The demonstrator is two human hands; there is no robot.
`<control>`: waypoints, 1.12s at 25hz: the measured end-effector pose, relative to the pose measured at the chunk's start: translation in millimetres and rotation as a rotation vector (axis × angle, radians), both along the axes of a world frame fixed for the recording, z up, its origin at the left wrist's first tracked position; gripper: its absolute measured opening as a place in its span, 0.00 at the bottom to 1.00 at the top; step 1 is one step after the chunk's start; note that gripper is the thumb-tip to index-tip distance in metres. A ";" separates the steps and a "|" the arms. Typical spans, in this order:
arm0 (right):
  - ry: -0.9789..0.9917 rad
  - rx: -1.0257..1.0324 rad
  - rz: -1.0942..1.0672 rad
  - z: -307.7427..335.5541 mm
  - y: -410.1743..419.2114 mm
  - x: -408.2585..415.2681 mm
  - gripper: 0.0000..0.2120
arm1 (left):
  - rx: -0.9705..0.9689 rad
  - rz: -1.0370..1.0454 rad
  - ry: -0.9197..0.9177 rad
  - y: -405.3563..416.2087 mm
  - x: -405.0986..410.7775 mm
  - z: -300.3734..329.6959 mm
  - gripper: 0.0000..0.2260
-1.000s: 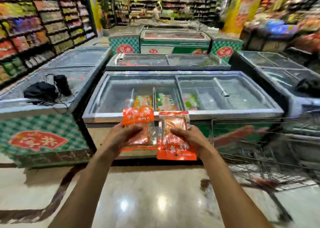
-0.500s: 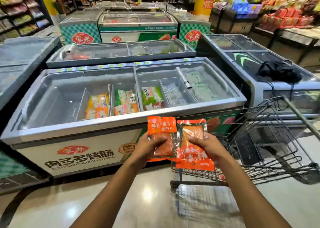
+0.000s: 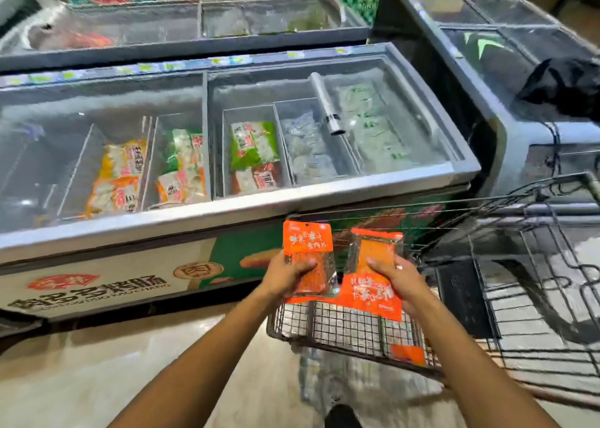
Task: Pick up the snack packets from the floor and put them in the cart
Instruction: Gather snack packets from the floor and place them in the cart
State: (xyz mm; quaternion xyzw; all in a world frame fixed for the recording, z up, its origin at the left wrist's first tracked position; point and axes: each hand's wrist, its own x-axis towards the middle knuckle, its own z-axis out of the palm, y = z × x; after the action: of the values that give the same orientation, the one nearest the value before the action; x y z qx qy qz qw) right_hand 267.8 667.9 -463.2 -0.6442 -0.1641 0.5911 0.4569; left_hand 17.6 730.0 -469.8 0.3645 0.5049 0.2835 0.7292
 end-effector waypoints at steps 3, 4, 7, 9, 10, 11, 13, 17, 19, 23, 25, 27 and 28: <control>0.049 -0.073 0.051 -76.9 47.9 39.3 0.22 | -0.030 0.055 0.123 37.5 38.4 -72.7 0.22; 0.057 -0.098 0.065 -103.1 62.9 49.0 0.22 | -0.041 0.067 0.164 49.0 49.9 -94.6 0.20; 0.053 -0.174 0.088 -177.4 96.0 64.5 0.15 | -0.093 0.064 0.264 71.9 77.5 -168.7 0.18; 0.038 -0.215 0.112 -217.0 111.4 68.1 0.14 | -0.172 0.066 0.315 79.8 85.7 -203.4 0.19; 0.030 -0.244 0.143 -237.4 118.8 69.1 0.15 | -0.215 0.063 0.342 84.5 89.3 -222.7 0.16; 0.026 -0.269 0.181 -258.0 124.8 69.0 0.15 | -0.252 0.064 0.371 89.3 93.0 -237.0 0.13; 0.021 -0.301 0.237 -296.4 134.8 69.0 0.16 | -0.303 0.077 0.420 100.7 97.9 -267.4 0.10; -0.051 -0.330 0.247 -350.1 147.0 64.8 0.17 | -0.298 0.065 0.536 118.1 97.1 -340.3 0.12; -0.102 -0.341 0.186 -368.1 150.3 57.8 0.16 | -0.255 0.037 0.656 122.4 92.0 -387.8 0.16; -0.133 -0.381 0.081 -392.7 154.5 46.5 0.20 | -0.196 0.031 0.844 124.2 109.4 -354.0 0.14; -0.198 -0.398 0.075 -391.2 155.7 41.6 0.16 | -0.133 0.040 0.928 123.0 117.7 -344.8 0.16; -0.415 -0.410 0.178 -382.4 156.0 38.5 0.16 | -0.034 -0.028 1.060 118.2 122.6 -337.4 0.19; -0.569 -0.435 0.277 -371.9 155.8 36.5 0.18 | 0.004 -0.093 1.117 115.1 123.4 -330.7 0.21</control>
State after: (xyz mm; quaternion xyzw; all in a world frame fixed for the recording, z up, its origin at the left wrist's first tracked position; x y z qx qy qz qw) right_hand 304.4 823.7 -835.1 -0.8360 -0.2406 0.4660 0.1615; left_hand 141.0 845.1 -800.5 0.4826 0.7975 0.0159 0.3618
